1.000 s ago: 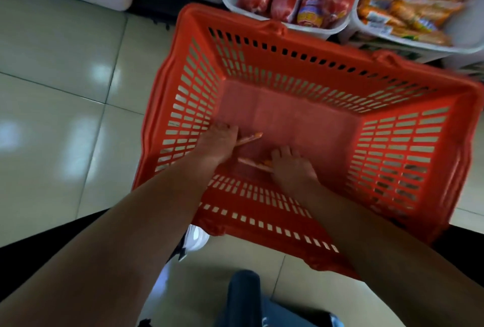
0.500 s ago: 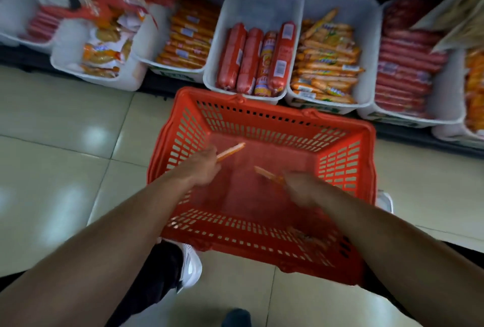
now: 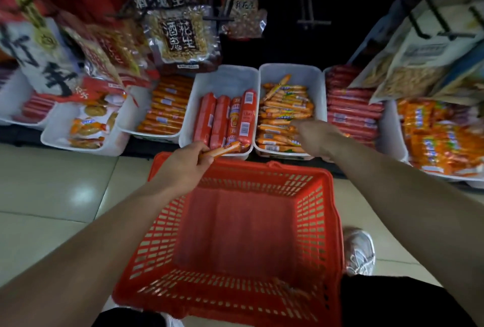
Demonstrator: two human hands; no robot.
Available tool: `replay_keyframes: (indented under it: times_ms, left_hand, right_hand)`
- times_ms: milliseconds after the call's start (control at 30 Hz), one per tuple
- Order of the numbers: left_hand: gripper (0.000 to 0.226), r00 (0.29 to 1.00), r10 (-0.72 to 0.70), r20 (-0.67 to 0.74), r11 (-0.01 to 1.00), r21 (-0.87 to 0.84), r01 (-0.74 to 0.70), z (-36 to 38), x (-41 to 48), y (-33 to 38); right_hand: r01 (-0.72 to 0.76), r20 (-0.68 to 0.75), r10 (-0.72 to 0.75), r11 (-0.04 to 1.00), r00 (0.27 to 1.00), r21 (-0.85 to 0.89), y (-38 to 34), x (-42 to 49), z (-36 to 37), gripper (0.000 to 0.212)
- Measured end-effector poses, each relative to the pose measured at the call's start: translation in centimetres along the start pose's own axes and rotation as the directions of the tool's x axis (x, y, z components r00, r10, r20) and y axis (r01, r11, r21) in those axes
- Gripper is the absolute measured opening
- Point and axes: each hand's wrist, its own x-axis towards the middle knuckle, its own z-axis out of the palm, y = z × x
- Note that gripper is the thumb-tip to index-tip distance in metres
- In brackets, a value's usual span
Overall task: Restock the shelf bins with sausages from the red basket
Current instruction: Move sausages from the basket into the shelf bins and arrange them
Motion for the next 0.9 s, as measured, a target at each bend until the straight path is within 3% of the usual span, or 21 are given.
replay_keyframes:
  times_ms: [133, 267, 500, 633, 767, 900]
  left_hand:
    - [0.016, 1.000, 0.013, -0.013, 1.000, -0.022, -0.014, 1.4, 3.3, 1.5]
    - [0.020, 0.991, 0.131, -0.021, 0.991, -0.020, -0.132, 4.3, 9.1, 5.6]
    - [0.027, 0.943, 0.323, 0.086, 0.938, 0.108, -0.331, 10.8, 14.4, 11.4]
    - [0.022, 0.951, 0.294, -0.094, 0.955, -0.007, -0.296, 8.3, 13.3, 9.6]
    - [0.010, 0.952, 0.236, -0.192, 0.971, 0.018, -0.237, 4.5, 13.2, 7.0]
    - [0.015, 0.948, 0.268, -0.173, 0.963, 0.033, -0.266, 4.8, 17.3, 8.5]
  right_hand:
    - [-0.001, -0.013, 0.001, 0.999, 1.000, -0.037, 0.7, 1.7, 0.4, 0.046]
    - [-0.047, -0.033, 0.049, 0.998, 0.998, 0.050, 3.9, 1.3, -1.9, 0.029]
    - [-0.051, -0.002, 0.053, 0.970, 0.999, 0.240, 6.7, 0.3, -3.3, 0.045]
    - [-0.036, 0.043, 0.027, 0.971, 0.999, 0.238, 4.7, 3.4, -1.7, 0.063]
    - [0.025, 0.123, -0.046, 0.986, 0.991, 0.168, 1.7, 5.2, 1.1, 0.075]
    - [0.073, -0.034, -0.069, 0.988, 0.997, 0.135, 4.3, 4.6, 1.2, 0.061]
